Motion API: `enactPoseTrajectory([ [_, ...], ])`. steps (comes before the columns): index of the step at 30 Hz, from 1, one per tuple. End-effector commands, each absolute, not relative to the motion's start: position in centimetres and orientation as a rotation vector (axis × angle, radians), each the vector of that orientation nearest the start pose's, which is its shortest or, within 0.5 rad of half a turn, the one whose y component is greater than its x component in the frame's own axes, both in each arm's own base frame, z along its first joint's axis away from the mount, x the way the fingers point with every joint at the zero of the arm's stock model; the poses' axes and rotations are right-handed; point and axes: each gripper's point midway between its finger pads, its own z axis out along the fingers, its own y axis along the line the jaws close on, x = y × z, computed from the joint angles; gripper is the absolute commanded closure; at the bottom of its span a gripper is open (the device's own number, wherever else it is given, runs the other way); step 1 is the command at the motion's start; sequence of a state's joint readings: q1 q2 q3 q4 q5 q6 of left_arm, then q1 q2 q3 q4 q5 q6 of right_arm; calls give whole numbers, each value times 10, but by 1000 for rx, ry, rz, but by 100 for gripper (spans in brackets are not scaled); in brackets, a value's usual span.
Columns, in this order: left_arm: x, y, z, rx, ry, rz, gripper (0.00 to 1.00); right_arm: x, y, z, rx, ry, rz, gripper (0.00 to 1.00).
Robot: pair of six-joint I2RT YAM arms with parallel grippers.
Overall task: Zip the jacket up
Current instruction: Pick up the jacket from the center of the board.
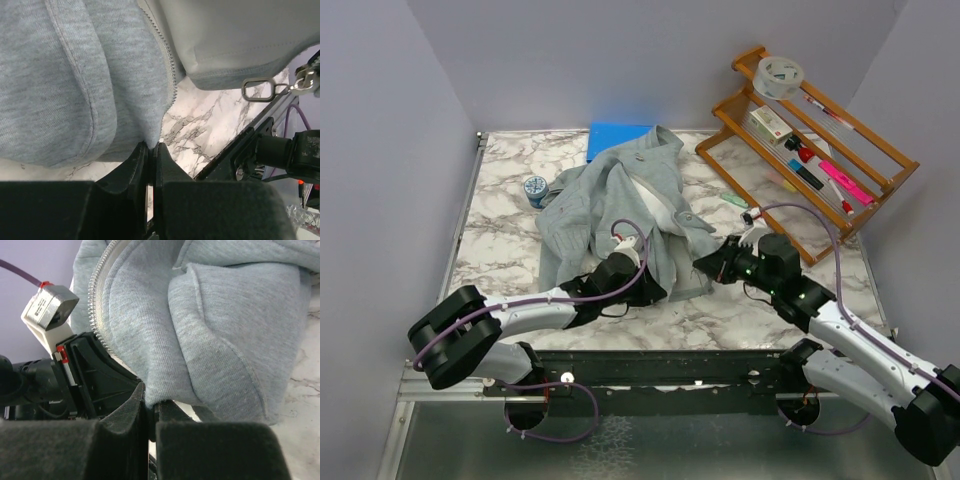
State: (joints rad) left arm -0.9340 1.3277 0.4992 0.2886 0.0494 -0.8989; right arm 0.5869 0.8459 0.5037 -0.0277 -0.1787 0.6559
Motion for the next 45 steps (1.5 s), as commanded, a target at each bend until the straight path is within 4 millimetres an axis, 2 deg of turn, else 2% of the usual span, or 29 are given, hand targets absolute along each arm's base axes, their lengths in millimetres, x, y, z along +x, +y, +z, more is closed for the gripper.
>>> enactPoseTrajectory([
  [1,180,-325,96,111,2259,-1198,94,218,228,174,-86,2031,1082,100],
  [3,179,-325,99,124,2242,-1214,94,216,230,172,-84,2036,1103,100],
  [7,178,-325,96,152,2252,-1216,76,214,231,173,-82,2027,1119,100],
  [10,174,-326,85,167,2295,-1204,66,214,230,174,-80,2026,1117,100],
  [17,171,-327,69,187,2362,-1176,57,213,227,172,-62,2029,1110,100],
  [23,173,-330,66,190,2384,-1161,46,213,227,170,-56,2031,1106,100],
  [26,176,-330,65,175,2394,-1136,31,213,226,170,-51,2030,1109,100],
  [30,184,-327,63,152,2415,-1049,22,213,226,168,-47,2033,1106,100],
  [39,187,-328,56,196,2459,-808,18,214,221,166,-2,2041,1085,100],
  [45,190,-332,37,197,2495,-639,18,221,204,164,183,2037,1026,100],
])
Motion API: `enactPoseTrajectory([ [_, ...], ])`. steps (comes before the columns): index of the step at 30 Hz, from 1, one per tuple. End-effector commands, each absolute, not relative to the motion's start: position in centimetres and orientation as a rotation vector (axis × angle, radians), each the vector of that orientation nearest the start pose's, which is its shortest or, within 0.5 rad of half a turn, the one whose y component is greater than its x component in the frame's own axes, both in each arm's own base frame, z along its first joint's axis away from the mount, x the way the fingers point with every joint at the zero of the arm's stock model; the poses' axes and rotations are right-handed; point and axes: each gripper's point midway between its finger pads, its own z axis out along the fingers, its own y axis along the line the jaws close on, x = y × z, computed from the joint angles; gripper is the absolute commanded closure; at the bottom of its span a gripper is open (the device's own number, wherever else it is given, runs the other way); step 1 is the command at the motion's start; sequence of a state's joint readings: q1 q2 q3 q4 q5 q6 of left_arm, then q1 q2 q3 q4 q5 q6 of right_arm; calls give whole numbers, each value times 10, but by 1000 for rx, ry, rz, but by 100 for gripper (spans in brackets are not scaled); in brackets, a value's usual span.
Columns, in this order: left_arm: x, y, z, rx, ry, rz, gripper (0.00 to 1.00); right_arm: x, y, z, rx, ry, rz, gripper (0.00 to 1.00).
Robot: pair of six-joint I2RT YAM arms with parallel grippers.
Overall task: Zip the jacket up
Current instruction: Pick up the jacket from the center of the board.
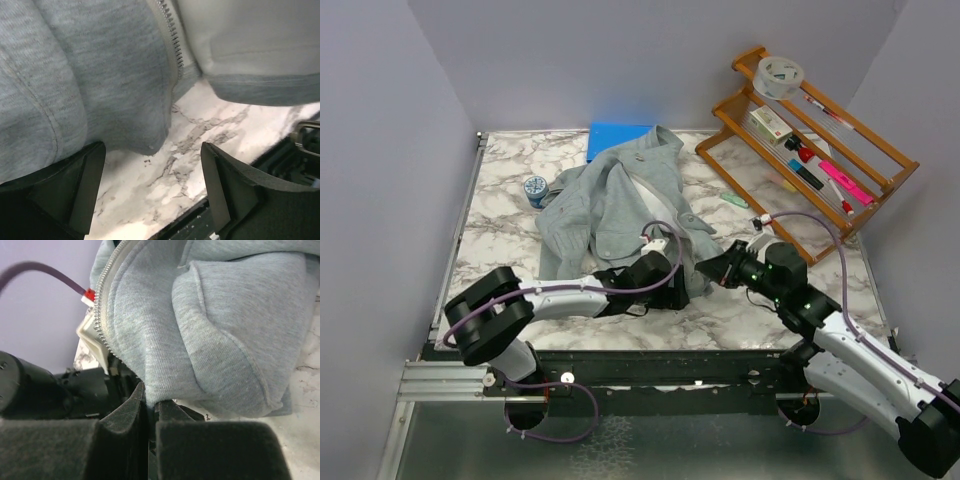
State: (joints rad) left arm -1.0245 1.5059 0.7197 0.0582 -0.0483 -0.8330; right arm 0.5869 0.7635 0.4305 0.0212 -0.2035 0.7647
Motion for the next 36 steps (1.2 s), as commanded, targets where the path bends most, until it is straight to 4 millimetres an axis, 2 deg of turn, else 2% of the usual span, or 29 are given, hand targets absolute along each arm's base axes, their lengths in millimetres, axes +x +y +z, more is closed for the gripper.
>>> enactPoseTrajectory([
  [1,192,-331,33,187,2501,-605,18,222,200,162,219,2045,1006,100],
  [10,202,-330,10,188,2539,-429,18,222,192,159,284,2050,977,100],
  [15,198,-317,-8,242,2576,-254,19,220,189,156,294,2052,972,100],
  [20,196,-301,-25,221,2599,-142,32,218,189,153,298,2055,980,100],
  [25,197,-297,-36,195,2606,-100,45,216,188,149,292,2066,976,100],
  [28,199,-298,-38,186,2600,-89,52,214,188,149,286,2072,977,100],
  [31,201,-301,-37,184,2594,-98,64,213,189,148,284,2075,980,100],
  [36,204,-313,-25,218,2553,-195,77,211,189,144,279,2084,988,100],
])
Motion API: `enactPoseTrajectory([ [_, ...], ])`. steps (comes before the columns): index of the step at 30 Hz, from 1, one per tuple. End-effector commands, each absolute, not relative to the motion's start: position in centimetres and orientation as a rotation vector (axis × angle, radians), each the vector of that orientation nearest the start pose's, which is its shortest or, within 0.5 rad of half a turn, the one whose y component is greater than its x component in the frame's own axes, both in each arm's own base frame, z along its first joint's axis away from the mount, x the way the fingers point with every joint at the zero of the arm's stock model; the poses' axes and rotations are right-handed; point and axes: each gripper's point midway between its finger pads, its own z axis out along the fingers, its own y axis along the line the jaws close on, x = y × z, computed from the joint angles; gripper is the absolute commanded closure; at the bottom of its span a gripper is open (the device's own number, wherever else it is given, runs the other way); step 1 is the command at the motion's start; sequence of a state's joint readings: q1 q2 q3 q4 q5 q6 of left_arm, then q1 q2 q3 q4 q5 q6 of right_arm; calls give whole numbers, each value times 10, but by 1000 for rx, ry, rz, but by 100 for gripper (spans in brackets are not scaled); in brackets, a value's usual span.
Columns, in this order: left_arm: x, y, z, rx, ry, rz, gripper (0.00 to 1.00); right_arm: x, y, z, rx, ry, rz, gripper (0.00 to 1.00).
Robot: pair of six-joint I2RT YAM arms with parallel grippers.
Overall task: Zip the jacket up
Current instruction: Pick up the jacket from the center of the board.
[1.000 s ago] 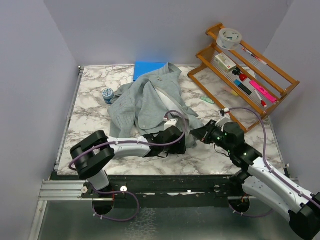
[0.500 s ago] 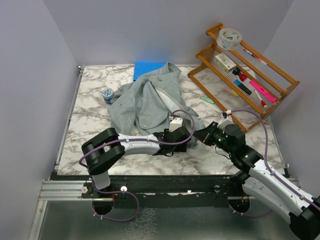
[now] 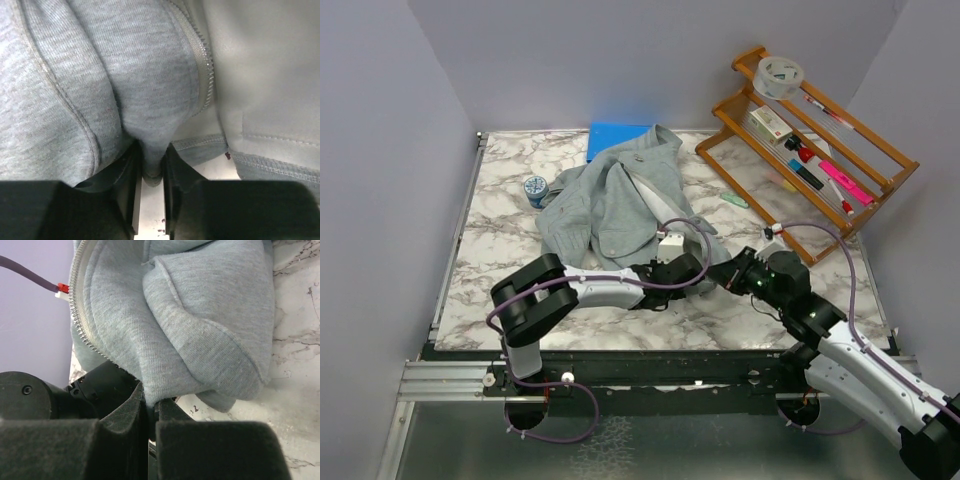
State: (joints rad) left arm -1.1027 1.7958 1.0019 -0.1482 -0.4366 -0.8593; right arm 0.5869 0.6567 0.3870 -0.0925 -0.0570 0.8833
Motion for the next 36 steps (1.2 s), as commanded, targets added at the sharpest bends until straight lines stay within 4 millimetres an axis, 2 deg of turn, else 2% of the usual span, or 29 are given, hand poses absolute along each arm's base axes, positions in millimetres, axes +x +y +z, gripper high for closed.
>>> enactPoseTrajectory([
  [1,204,-317,-20,234,2539,-239,79,210,189,143,277,2087,990,100],
  [5,196,-338,9,323,2445,-509,84,208,189,145,263,2072,1000,100],
  [6,194,-346,24,341,2405,-594,84,208,189,146,260,2068,997,100],
  [9,179,-348,53,416,2316,-772,84,210,186,149,253,2053,980,100],
  [13,164,-337,91,445,2203,-926,84,215,181,150,242,2048,923,100],
  [16,159,-322,106,420,2153,-990,81,220,179,152,225,2055,878,100],
  [21,159,-292,99,321,2164,-1028,78,225,179,152,211,2063,845,100],
  [25,153,-281,94,277,2161,-1095,71,224,181,148,211,2074,859,100],
  [31,151,-276,82,268,2189,-1080,63,219,188,142,217,2094,915,100],
  [36,154,-276,79,259,2198,-1066,62,218,191,140,215,2103,929,100],
])
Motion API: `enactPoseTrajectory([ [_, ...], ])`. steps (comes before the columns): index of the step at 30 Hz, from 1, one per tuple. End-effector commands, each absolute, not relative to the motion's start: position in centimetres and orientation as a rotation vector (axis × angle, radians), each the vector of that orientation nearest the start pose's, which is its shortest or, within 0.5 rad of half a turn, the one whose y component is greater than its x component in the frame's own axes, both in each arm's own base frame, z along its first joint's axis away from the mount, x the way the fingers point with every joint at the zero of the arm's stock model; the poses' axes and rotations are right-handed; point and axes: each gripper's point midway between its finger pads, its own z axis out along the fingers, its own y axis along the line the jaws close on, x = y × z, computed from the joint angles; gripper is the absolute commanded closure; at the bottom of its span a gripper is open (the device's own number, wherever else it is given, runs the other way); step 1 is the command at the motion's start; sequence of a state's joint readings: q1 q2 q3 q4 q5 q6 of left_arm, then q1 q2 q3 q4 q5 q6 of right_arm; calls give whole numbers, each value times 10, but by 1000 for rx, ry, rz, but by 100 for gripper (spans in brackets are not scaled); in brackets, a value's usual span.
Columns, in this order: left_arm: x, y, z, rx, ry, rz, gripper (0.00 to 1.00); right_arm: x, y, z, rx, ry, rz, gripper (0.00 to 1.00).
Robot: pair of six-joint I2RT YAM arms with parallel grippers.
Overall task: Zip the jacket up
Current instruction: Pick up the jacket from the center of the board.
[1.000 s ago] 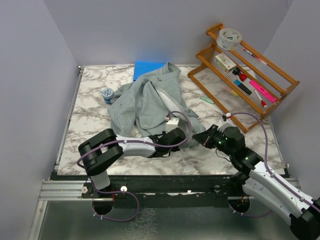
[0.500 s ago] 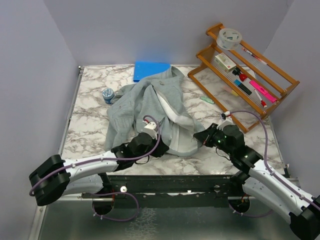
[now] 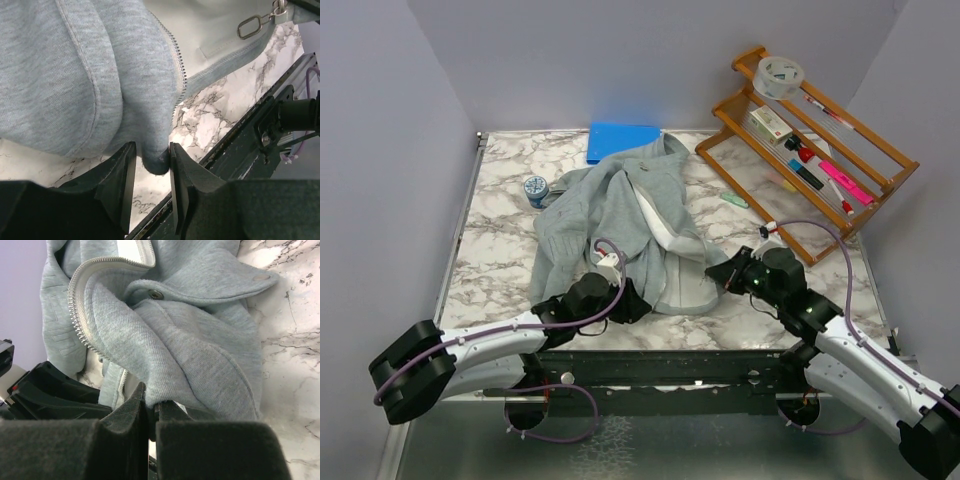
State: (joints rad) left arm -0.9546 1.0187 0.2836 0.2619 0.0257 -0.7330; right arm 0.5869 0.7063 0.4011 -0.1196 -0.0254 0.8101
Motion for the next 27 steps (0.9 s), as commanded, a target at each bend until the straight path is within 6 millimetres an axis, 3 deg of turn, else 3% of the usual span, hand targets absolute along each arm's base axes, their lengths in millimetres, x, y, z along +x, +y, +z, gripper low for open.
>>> enactPoseTrajectory([
  [1,155,-277,80,259,2196,-1066,63,218,190,140,215,2102,929,100],
  [7,157,-283,81,290,2199,-1076,69,216,191,139,213,2109,930,100],
  [12,150,-292,74,379,2240,-1097,62,215,190,137,215,2110,934,100],
  [17,151,-296,61,398,2317,-1057,63,214,189,137,216,2109,936,100],
  [27,158,-299,61,375,2325,-1031,88,212,188,135,218,2109,932,100],
])
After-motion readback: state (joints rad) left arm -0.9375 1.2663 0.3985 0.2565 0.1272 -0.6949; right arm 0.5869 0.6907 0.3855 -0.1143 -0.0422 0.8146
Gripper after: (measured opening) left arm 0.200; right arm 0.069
